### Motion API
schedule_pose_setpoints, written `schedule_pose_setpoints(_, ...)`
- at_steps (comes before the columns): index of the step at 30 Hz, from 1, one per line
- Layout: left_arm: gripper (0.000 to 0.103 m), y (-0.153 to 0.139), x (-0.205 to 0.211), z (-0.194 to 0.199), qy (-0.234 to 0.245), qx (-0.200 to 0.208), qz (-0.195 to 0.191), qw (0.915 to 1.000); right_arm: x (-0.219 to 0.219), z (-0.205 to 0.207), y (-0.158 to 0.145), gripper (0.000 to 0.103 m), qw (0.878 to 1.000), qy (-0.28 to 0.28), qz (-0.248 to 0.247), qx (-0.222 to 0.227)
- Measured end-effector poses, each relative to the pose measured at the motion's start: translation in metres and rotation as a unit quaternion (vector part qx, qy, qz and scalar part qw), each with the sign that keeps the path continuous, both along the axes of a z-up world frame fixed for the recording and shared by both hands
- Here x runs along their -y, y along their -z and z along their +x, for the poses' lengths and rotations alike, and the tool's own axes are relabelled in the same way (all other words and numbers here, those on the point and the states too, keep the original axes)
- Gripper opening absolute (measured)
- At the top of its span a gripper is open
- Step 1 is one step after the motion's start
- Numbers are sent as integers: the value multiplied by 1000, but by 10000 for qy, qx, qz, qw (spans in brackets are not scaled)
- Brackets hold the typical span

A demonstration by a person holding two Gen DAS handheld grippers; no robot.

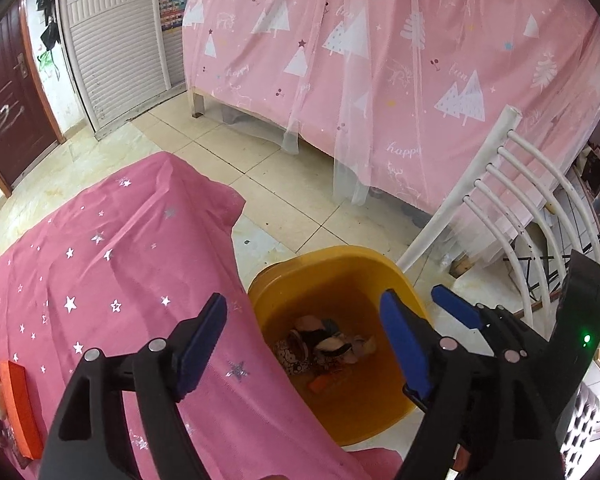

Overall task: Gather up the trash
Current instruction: 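Carry the cloth and plush toy to the yellow bin and release both, then move both open tools back over the table items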

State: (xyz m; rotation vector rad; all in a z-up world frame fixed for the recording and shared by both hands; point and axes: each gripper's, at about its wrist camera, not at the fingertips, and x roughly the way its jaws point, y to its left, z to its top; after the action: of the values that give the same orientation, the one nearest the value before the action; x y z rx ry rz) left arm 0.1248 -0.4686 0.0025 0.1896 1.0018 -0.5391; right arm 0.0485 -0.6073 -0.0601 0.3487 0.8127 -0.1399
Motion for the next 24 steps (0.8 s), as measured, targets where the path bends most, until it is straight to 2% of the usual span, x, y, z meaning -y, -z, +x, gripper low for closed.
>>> schedule_pose_setpoints(4,75,-8,-18,-11,-62,10,-270,9996,-2,-3,-6,71,9999,-23,-12,135)
schedule_pose_setpoints(9,78,-21,-43,-26,-110,116,-542,9984,-14,-4,-14,80,9996,-102,-18,249)
schedule_pose_setpoints(11,79,-27,-55,-30,-155,176,-656,9976,-22,-4,-17,81,9994,-156,-50,290)
schedule_pose_setpoints(14,81,-35,-75,-36,-283,286,-766,9963,-36,-6,-25,89,9987,-270,-119,406)
schedule_pose_setpoints(24,84,-50,-152,-40,-768,561,-912,9913,-86,-8,-55,93,9946,-693,-291,712)
